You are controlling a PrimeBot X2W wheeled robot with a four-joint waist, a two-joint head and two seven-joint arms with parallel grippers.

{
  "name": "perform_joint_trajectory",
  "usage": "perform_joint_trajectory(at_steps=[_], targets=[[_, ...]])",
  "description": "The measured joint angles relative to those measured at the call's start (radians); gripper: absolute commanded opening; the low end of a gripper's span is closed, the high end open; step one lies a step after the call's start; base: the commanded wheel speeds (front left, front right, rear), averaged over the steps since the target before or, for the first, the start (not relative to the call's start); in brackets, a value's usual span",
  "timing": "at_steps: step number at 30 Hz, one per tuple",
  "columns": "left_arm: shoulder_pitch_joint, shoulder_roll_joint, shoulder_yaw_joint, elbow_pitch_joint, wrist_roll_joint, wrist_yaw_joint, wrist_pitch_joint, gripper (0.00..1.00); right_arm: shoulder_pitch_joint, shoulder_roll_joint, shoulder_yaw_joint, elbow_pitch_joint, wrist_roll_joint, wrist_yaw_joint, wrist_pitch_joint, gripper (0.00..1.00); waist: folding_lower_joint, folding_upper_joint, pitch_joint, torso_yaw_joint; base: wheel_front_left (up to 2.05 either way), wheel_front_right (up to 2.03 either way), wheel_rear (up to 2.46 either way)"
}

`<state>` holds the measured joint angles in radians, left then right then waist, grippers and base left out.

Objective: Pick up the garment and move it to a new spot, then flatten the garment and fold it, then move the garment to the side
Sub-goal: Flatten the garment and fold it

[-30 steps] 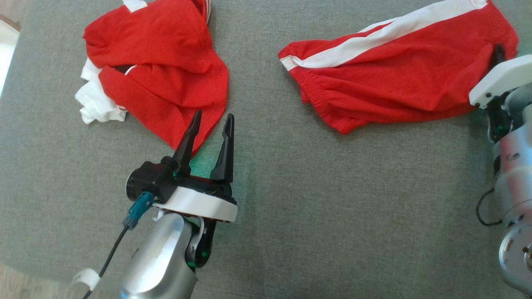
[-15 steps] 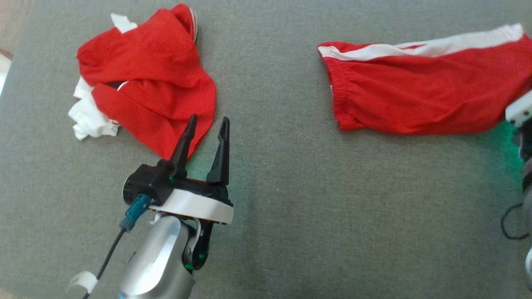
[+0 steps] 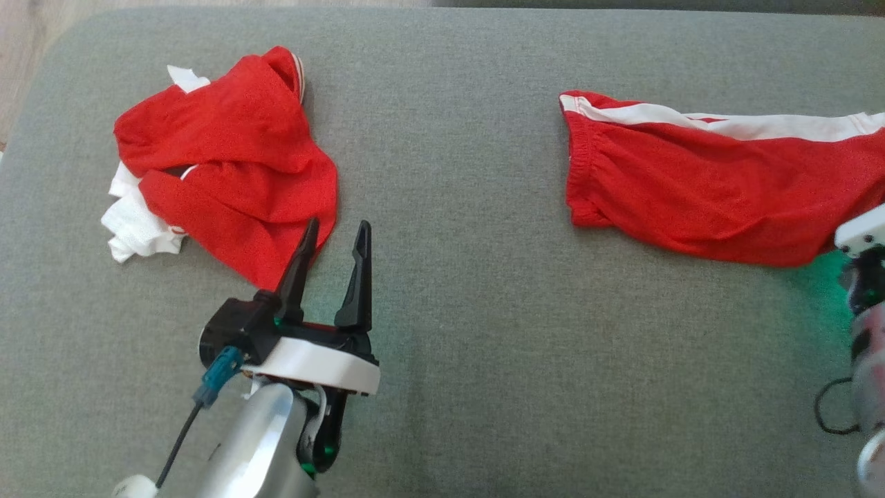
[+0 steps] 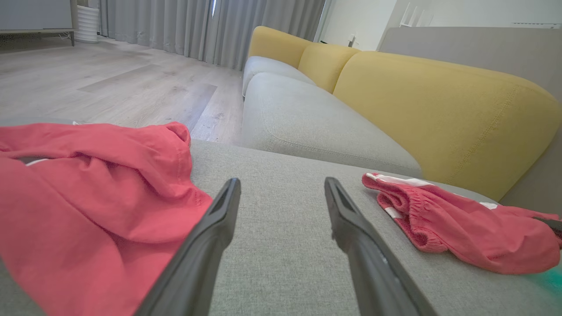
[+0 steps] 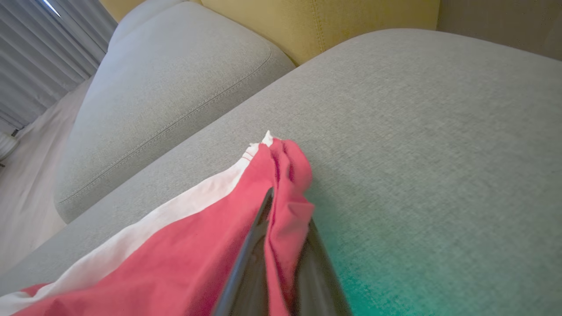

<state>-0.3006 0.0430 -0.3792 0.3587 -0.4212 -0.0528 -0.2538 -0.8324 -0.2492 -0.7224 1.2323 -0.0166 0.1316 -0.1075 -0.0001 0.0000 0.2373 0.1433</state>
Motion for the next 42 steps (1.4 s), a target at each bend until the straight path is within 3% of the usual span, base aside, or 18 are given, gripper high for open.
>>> perform_joint_trajectory(at_steps=[9,17,29,42], targets=[[0.026,0.0,0.022,0.005,0.009,-0.001,0.0,1.0,-0.031,0.086,0.122,-0.028,0.082,0.0,-0.07,0.0,0.0,0.0,-0.045,-0.002,0.0,0.0,0.0],[0.055,0.0,0.028,0.012,0.016,-0.005,0.0,1.0,-0.021,0.15,0.383,-0.089,0.199,0.0,-0.091,0.0,-0.0001,0.0,-0.101,0.003,0.0,0.0,0.0],[0.084,0.001,0.037,0.014,0.019,-0.006,0.0,1.0,0.11,0.173,0.751,-0.237,0.451,0.0,-0.039,0.0,0.0001,0.0,-0.126,0.054,0.0,0.0,0.0],[0.085,0.001,0.043,0.023,0.02,-0.009,0.0,1.0,0.151,0.148,1.002,-0.269,0.577,0.0,-0.014,0.0,0.0001,0.0,-0.128,0.085,0.0,0.0,0.0]])
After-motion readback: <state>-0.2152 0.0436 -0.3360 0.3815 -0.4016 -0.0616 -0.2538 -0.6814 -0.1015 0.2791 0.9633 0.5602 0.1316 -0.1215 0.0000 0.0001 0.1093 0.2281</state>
